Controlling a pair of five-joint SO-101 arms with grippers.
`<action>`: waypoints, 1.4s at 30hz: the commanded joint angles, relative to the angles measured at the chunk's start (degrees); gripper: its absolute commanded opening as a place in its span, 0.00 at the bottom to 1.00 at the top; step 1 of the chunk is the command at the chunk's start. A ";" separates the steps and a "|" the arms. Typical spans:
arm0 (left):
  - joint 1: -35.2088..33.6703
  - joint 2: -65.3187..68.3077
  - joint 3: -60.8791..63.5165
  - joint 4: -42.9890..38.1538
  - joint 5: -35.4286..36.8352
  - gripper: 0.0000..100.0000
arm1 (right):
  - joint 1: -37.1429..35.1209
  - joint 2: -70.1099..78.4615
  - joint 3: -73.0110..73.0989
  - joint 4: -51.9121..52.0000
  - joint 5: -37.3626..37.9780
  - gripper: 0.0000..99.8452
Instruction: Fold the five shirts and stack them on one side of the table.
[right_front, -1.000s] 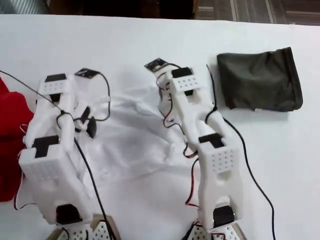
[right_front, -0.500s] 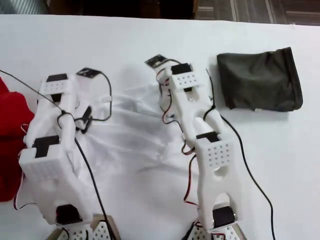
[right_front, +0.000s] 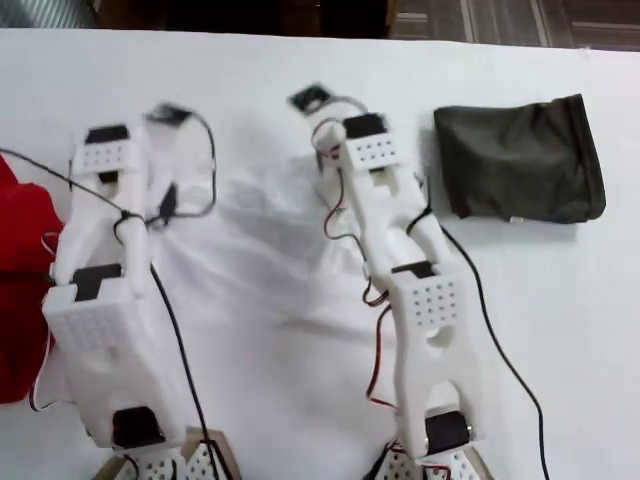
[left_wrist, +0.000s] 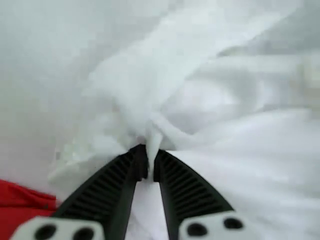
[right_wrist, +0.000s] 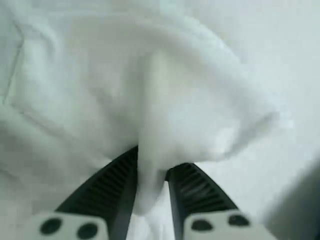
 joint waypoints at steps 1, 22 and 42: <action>-0.09 -0.62 -9.36 0.18 0.35 0.03 | 2.59 -0.84 -7.30 -4.00 0.09 0.02; -1.93 -5.98 -12.35 11.34 -1.14 0.19 | 3.82 -4.09 -9.93 -2.07 0.09 0.22; -1.76 -32.97 14.11 13.45 -18.37 0.16 | 3.30 -16.66 -9.93 16.48 0.00 0.20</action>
